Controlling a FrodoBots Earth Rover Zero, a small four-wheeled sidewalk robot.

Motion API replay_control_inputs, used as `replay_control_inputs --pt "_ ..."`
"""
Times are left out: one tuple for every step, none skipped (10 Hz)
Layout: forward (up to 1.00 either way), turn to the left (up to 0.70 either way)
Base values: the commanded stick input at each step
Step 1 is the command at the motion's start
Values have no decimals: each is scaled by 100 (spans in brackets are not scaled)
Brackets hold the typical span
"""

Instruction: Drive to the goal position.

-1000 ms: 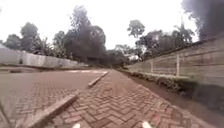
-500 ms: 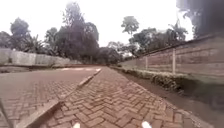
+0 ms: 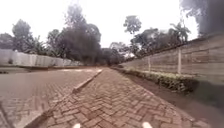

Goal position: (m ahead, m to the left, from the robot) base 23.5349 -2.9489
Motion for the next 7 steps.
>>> replay_control_inputs --pt "70 7" --pt "70 3" --pt "70 2" --pt "70 0" --pt "70 0" --pt "70 0" --pt "70 0"
